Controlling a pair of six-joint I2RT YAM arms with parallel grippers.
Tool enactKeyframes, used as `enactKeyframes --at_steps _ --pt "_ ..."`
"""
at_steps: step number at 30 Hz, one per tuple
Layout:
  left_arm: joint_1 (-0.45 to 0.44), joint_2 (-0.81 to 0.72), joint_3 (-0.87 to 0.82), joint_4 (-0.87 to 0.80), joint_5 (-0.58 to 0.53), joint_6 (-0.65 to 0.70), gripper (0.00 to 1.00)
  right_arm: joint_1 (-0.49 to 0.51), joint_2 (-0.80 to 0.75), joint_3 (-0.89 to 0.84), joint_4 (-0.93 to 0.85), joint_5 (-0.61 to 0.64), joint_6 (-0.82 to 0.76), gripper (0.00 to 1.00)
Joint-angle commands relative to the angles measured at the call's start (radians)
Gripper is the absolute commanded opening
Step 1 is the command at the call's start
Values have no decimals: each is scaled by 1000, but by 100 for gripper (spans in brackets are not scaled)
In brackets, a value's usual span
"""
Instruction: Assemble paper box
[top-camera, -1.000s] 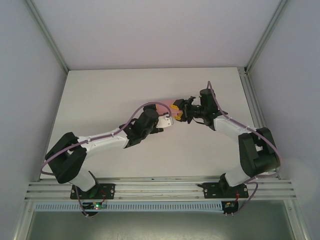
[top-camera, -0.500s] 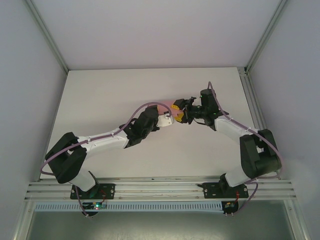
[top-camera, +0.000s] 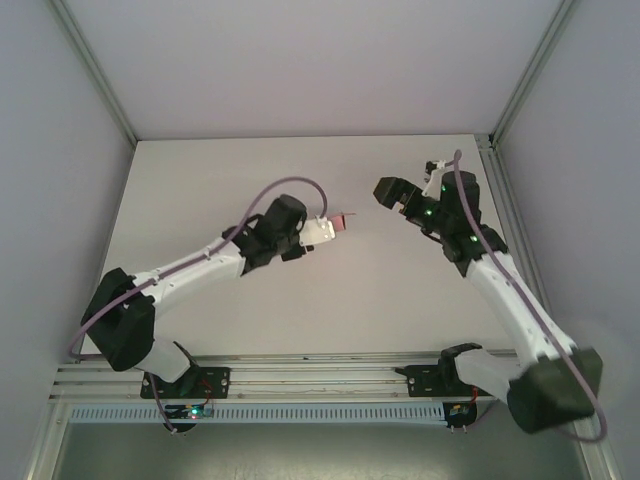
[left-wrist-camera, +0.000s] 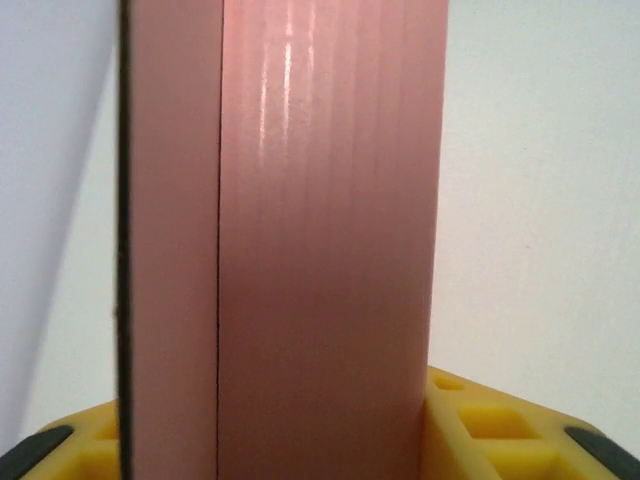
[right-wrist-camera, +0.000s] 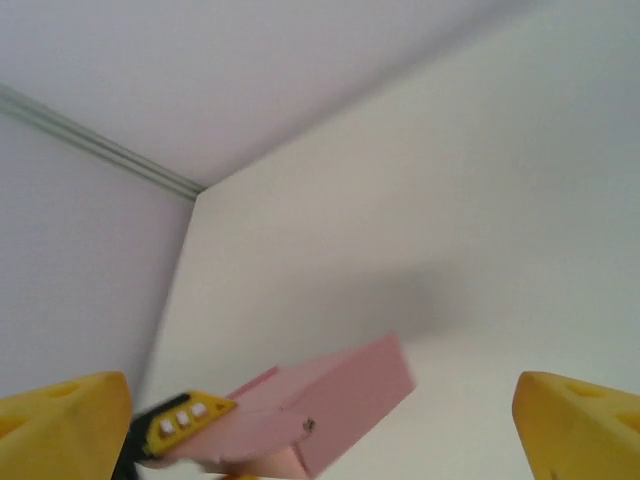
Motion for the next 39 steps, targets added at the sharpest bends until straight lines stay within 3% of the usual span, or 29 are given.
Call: enactKeyframes --at_steps 1,3,6,11,16,20,23,32,39 --pt "34 53 109 -376 186 -34 39 2 -151 -105 64 43 -436 98" --pt "35 79 124 -415 213 -14 38 3 -176 -148 98 -116 -453 98" --pt "37 109 162 -498 300 27 38 40 -146 -127 7 -216 -531 98" --pt "36 141 198 -559 299 40 41 140 -17 -34 -252 -166 -703 88" --pt "36 153 186 -532 312 46 41 240 149 46 -345 -130 -779 78" --pt "36 154 182 -526 320 54 41 249 272 111 -396 -107 -795 60" --pt "38 154 178 -511 316 56 41 257 339 144 -424 -156 -813 48" --pt "40 200 201 -522 301 46 40 290 377 154 -476 -125 -870 45" --pt "39 186 194 -509 309 45 39 289 410 174 -460 -105 -834 34"
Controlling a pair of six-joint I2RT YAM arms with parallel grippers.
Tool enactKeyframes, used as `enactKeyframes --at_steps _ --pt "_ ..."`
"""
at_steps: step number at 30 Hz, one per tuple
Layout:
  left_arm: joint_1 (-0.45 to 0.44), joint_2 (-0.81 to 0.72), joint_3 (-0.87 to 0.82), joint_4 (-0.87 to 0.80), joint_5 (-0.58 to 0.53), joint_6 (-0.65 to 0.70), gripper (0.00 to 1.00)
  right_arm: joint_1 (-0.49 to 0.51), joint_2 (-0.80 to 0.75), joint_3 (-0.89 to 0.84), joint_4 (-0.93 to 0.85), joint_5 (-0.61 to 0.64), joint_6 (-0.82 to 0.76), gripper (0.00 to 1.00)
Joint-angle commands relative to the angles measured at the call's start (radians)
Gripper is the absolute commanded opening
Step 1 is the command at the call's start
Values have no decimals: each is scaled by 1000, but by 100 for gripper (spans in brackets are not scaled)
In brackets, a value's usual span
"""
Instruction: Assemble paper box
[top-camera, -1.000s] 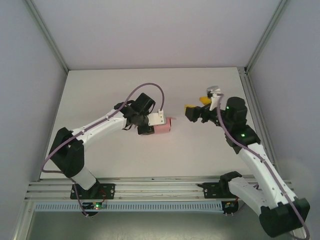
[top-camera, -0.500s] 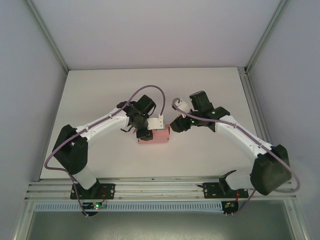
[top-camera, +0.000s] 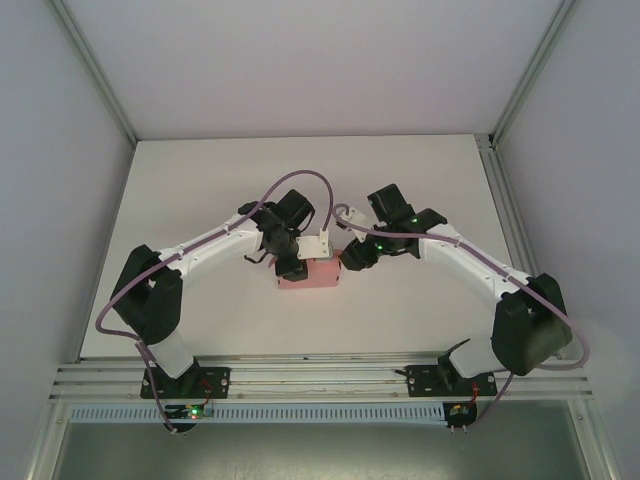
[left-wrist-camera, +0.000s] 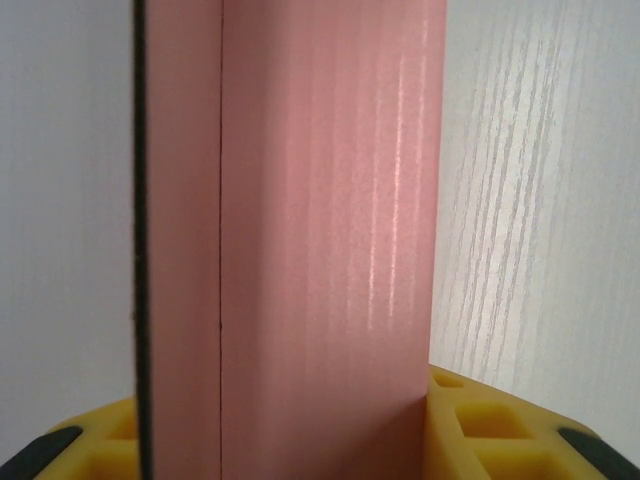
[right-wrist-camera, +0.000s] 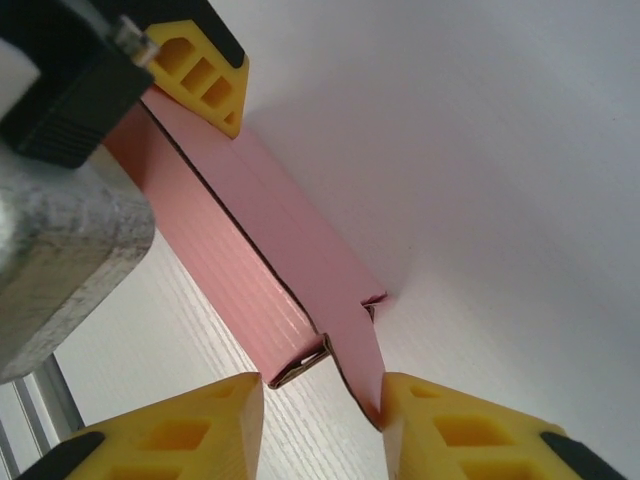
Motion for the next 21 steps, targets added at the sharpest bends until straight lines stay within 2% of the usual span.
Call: enactKeyframes --at_steps 1,2,3,9,14,17,21 --pt "7 -4 11 -19 6 14 39 11 20 35 -3 20 15 28" --pt "7 -4 10 -18 7 14 39 11 20 38 -1 25 25 22" --pt "7 -3 9 -16 7 12 39 12 20 40 2 23 34 19" --pt "7 -5 6 1 20 -1 38 39 31 25 1 32 68 18" --pt "8 -1 3 25 24 -17 38 75 19 21 35 116 172 0" --pt "7 6 9 22 21 -21 38 94 -17 31 64 97 261 0" --pt "7 12 10 33 29 -31 38 97 -37 7 163 9 447 0"
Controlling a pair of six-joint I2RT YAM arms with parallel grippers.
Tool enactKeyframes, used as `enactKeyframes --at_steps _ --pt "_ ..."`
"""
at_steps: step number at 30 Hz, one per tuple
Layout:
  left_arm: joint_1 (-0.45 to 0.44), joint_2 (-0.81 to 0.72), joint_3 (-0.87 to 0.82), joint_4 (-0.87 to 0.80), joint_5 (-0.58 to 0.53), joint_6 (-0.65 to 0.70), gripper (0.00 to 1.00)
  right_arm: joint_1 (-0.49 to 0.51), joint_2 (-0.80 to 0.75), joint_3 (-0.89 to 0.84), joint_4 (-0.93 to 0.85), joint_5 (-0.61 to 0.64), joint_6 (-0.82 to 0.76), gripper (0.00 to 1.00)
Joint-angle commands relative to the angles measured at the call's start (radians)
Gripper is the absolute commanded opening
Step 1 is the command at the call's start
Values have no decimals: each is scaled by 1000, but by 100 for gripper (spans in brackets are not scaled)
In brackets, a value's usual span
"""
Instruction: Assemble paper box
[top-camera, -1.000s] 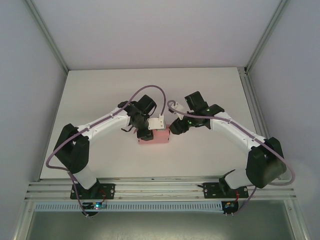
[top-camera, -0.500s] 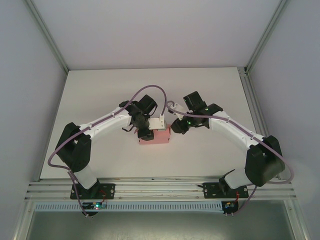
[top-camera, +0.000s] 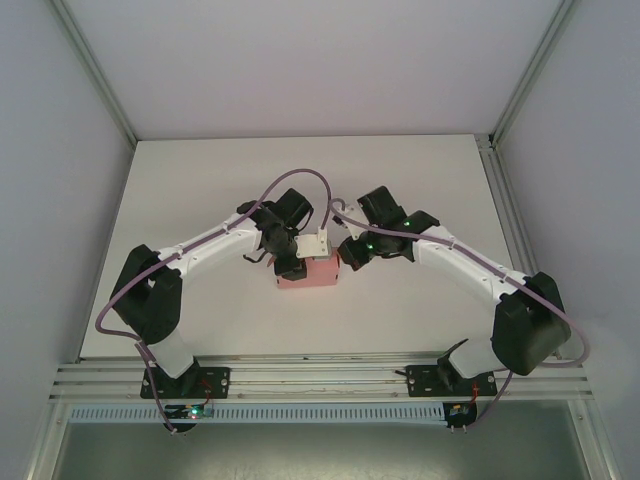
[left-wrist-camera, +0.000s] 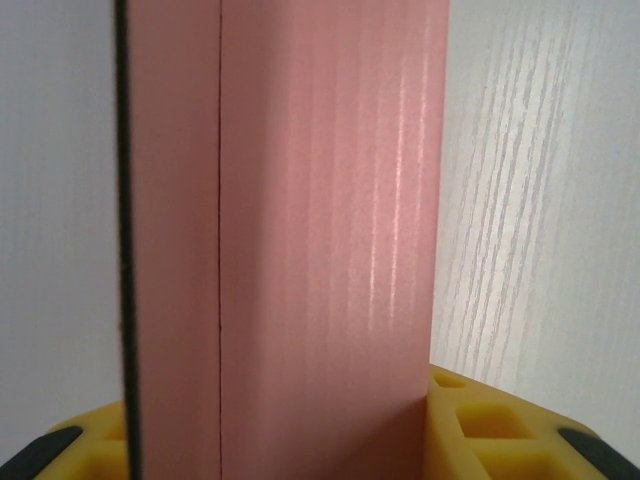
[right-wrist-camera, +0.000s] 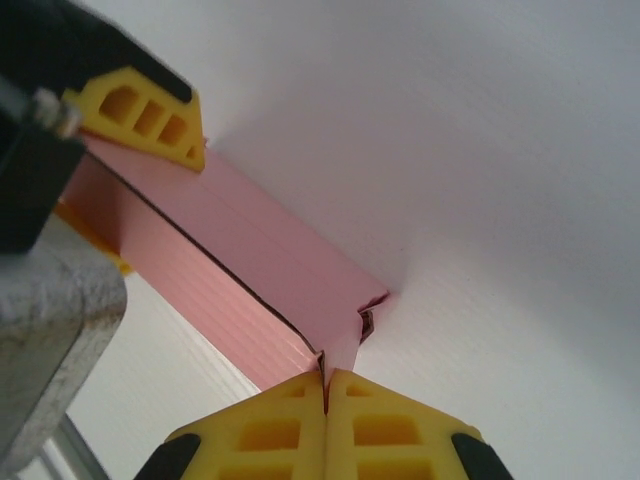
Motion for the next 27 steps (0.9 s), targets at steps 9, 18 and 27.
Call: enactKeyframes --at_steps 9,18,27 --pt "1 46 30 32 37 -20 38 -2 2 -2 246 -302 430 0" --pt "0 49 29 39 30 -14 39 -4 16 -69 162 -104 190 0" --pt "2 32 22 65 25 -41 42 34 3 -193 267 17 150 0"
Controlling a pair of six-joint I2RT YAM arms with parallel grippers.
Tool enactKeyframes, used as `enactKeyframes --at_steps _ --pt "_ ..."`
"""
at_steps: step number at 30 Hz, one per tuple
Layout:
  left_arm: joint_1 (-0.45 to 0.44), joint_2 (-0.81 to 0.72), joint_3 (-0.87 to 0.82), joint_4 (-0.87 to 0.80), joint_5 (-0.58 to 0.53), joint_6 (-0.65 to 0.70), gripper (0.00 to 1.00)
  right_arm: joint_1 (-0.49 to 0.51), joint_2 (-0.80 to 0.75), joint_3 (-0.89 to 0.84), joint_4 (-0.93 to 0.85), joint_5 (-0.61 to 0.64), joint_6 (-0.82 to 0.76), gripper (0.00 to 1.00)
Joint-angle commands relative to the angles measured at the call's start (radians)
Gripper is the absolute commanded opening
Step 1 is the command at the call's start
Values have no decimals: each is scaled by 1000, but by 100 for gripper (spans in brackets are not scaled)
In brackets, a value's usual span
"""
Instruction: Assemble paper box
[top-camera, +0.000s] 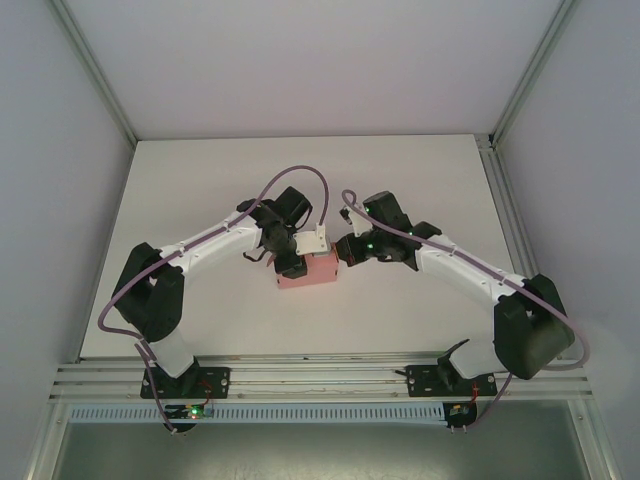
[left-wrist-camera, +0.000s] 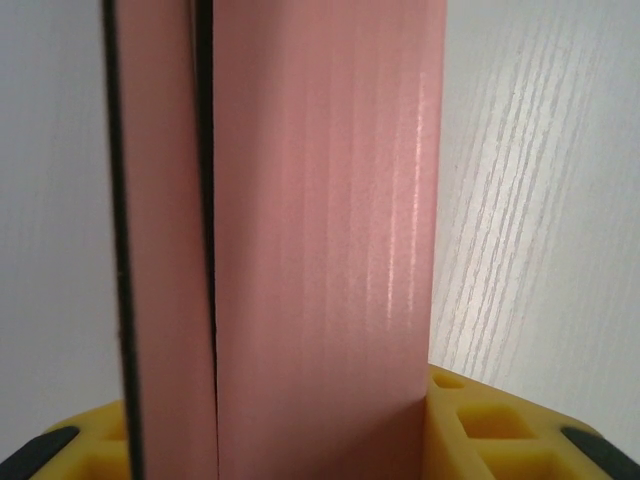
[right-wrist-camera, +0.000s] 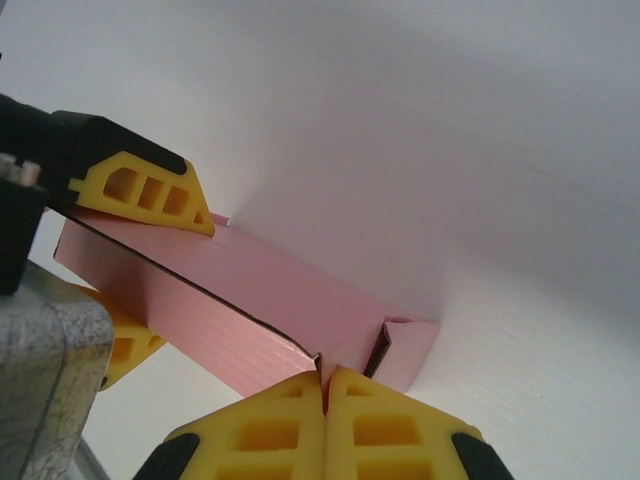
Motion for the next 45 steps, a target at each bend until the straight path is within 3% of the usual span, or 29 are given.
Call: enactKeyframes --at_steps 1,10,12,15,16,17,18,20,22,24,27,32,38,43,45 --pt "-12 12 14 63 30 7 43 62 16 -60 17 95 -55 0" --pt "-7 -33 20 93 0 -50 56 106 -32 -89 25 247 -34 0" --pt "-5 -63 12 110 3 -74 66 110 -46 -88 33 254 -19 0" --pt "-2 -129 -11 147 18 -113 70 119 -66 -77 33 266 -1 0" --pt "-3 -159 -20 164 29 -130 75 121 -71 -75 31 273 7 0" --pt "-2 -193 -35 192 36 -163 95 121 -71 -72 28 274 14 0" --pt "-1 -235 -53 219 37 -202 100 123 -74 -68 26 273 22 0" --pt "2 -306 -86 243 20 -276 100 129 -77 -65 26 282 37 0" --pt "1 -378 -120 247 -73 -399 100 140 -85 -63 25 306 45 0" --pt "2 -440 -135 188 -182 -544 89 154 -96 -62 24 343 59 0" --pt "3 -538 -204 111 -249 -714 80 172 -112 -64 25 398 78 0" --pt "3 -637 -326 65 -198 -841 69 190 -135 -68 25 508 117 0" --pt "3 -563 -320 25 -177 -856 59 199 -98 -56 24 460 141 0" --pt "2 -570 -352 121 -23 -877 64 201 -57 -65 33 427 168 0" --pt "2 -565 -359 125 -17 -863 64 202 -52 -68 35 415 176 0"
